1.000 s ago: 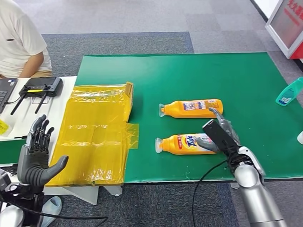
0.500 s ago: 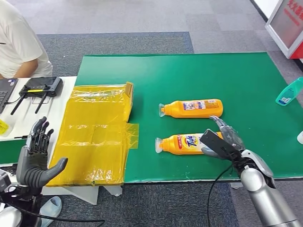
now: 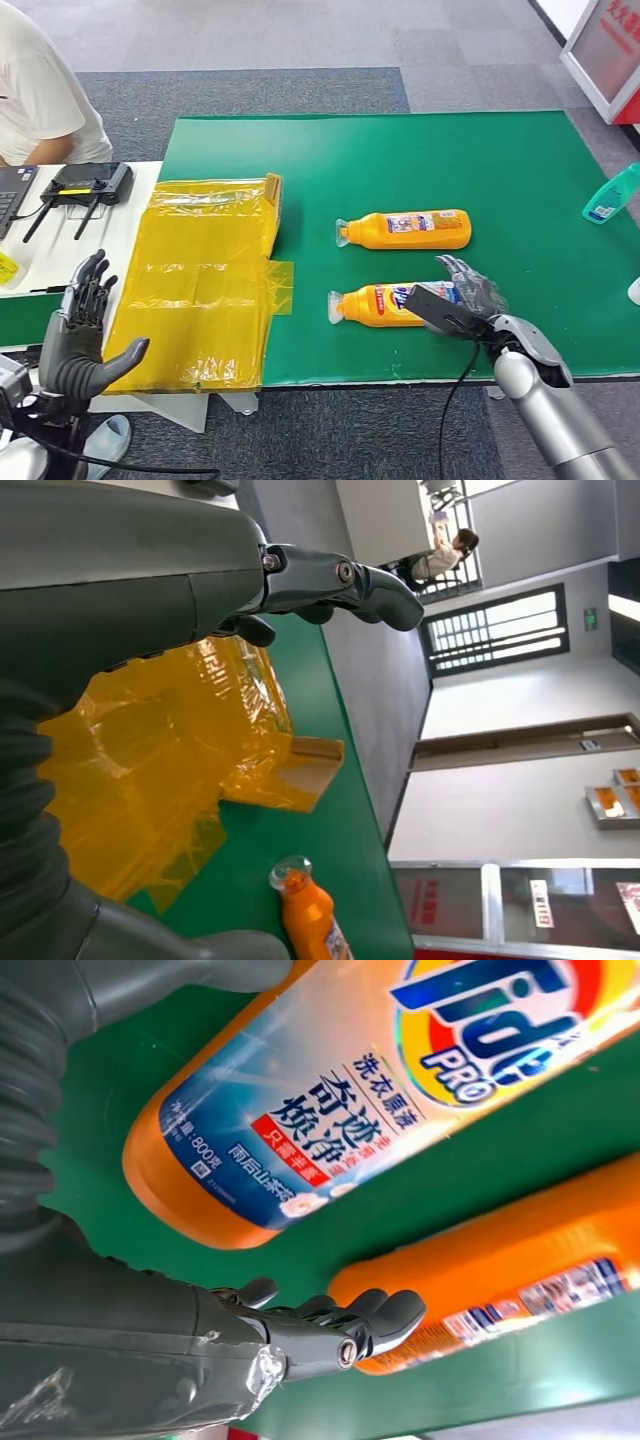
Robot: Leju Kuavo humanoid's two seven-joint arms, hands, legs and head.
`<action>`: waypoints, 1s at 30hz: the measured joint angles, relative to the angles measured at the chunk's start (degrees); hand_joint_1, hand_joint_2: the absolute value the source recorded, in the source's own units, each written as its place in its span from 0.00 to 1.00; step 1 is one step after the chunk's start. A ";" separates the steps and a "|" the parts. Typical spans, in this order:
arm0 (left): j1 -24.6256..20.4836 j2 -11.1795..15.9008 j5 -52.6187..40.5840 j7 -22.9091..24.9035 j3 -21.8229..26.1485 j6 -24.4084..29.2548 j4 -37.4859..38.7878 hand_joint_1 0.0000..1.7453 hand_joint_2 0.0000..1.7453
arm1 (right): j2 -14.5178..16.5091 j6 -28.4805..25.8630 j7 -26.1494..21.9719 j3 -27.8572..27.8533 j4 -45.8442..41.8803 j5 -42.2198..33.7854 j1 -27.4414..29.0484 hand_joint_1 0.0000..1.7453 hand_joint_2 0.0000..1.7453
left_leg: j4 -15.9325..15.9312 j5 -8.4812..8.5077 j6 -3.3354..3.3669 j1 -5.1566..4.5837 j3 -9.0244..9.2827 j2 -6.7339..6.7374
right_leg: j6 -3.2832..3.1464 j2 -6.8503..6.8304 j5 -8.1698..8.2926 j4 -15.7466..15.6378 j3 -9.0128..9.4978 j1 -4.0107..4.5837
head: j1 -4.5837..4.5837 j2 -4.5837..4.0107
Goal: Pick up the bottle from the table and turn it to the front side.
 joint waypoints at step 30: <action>2.31 1.33 -0.83 -3.31 -7.69 0.11 1.28 0.00 1.00 | -0.39 -1.20 -0.15 11.05 21.75 7.40 -11.74 0.00 1.00 | 0.00 0.00 -0.02 0.01 0.23 0.07 | -0.05 0.08 0.05 -0.01 0.13 0.01 | -0.01 0.00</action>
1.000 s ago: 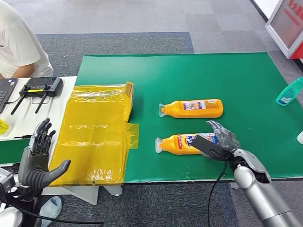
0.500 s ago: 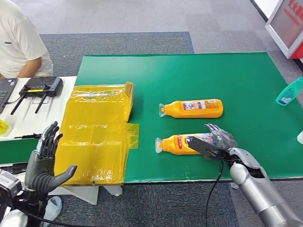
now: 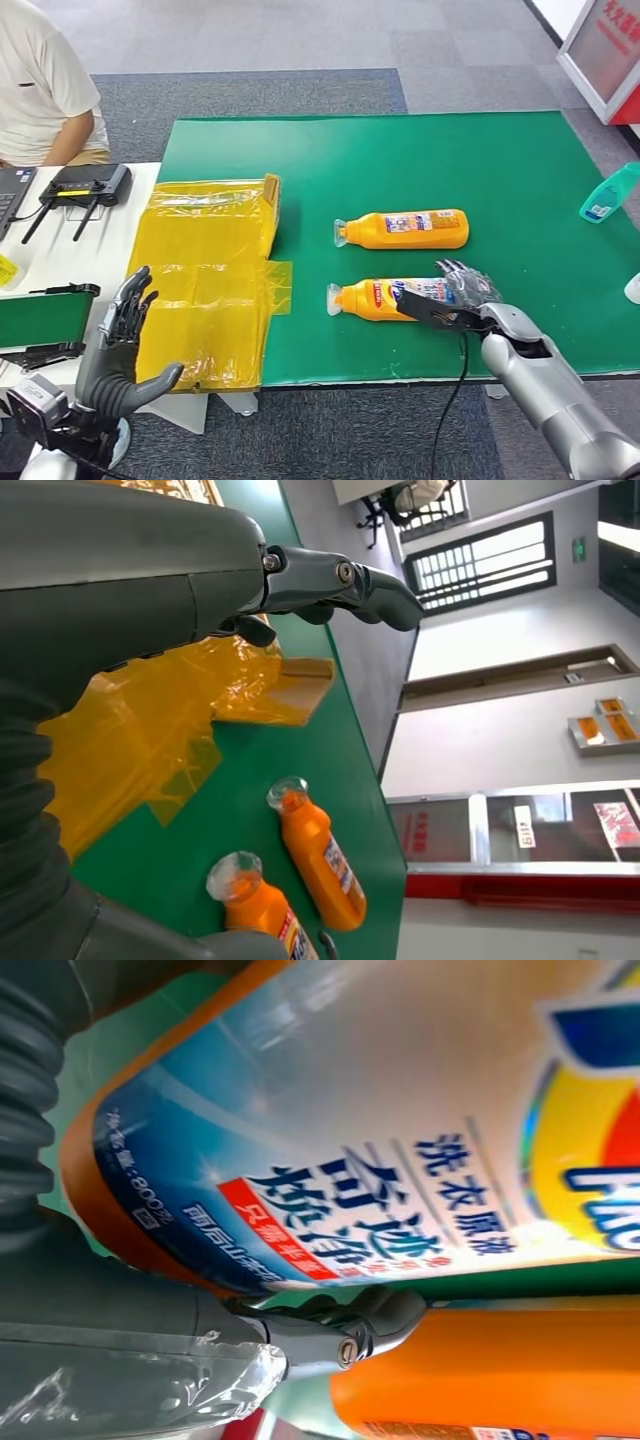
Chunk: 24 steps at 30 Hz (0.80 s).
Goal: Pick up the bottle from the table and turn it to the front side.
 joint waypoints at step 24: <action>0.22 0.99 1.38 0.21 -1.02 -0.20 0.65 0.00 1.00 | 1.64 -2.49 -0.66 3.93 3.75 -4.85 -2.37 1.00 1.00 | 0.00 0.27 0.03 0.00 0.43 -0.02 | 0.04 0.02 0.35 -0.04 0.45 0.00 | 0.01 0.00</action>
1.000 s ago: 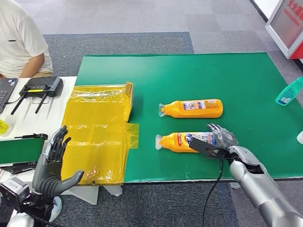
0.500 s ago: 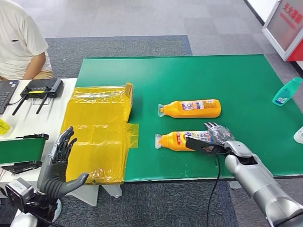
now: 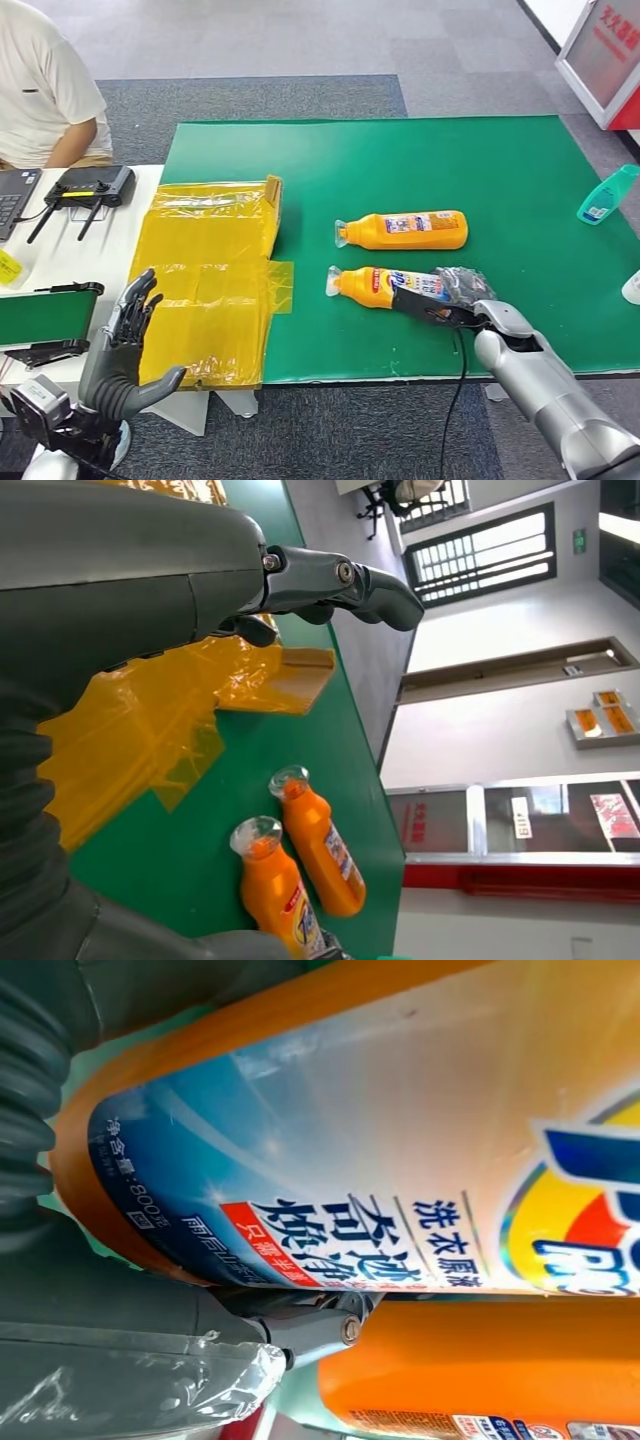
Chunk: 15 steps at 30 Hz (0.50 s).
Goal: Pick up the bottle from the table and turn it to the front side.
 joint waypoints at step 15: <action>1.84 -3.88 1.39 4.09 0.35 -0.38 -0.98 0.00 1.00 | 9.42 -4.47 -5.28 -4.50 -23.81 -4.87 16.18 1.00 1.00 | 0.00 -0.11 -0.16 0.11 -0.59 -0.03 | -0.19 -0.08 -0.25 0.07 -0.56 0.15 | -0.01 0.00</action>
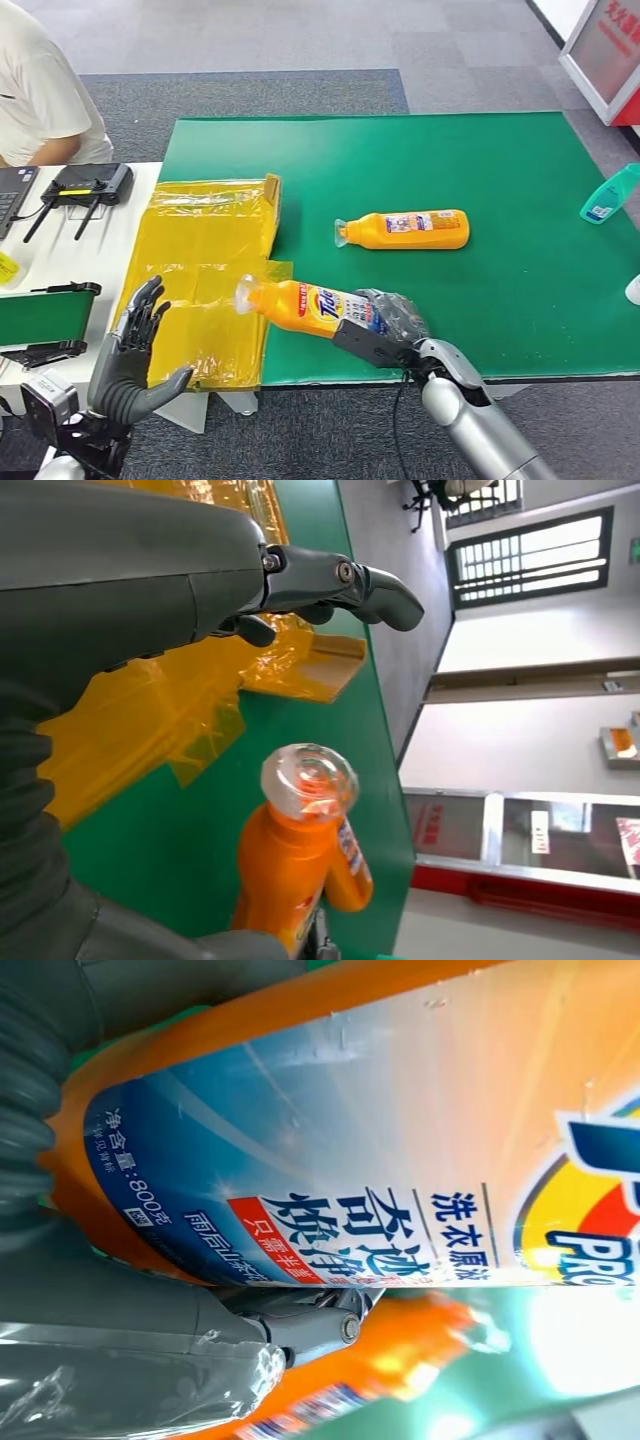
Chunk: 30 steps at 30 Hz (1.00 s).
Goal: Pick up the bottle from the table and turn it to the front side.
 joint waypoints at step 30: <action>-4.28 -7.77 4.46 7.50 -11.70 0.13 0.23 0.00 1.00 | 13.89 0.91 -10.17 -2.88 -23.88 -5.11 14.98 1.00 1.00 | 0.00 -0.06 0.00 -0.02 -0.17 -0.02 | 0.02 -0.02 -0.03 -0.02 -0.16 -0.04 | 0.01 0.00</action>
